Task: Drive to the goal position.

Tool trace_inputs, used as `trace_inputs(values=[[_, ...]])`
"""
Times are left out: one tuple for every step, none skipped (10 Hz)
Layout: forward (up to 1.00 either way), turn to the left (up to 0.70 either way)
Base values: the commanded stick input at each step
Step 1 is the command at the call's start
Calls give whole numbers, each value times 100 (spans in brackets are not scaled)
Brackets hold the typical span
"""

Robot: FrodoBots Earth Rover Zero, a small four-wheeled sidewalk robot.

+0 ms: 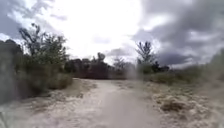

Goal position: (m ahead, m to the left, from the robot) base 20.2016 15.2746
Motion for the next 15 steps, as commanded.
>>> trace_inputs(values=[[69,1],[69,1],[69,1],[69,1],[69,1],[69,1],[69,1],[69,1],[69,1],[69,1],[69,1],[69,1],[69,1],[69,1],[69,1]])
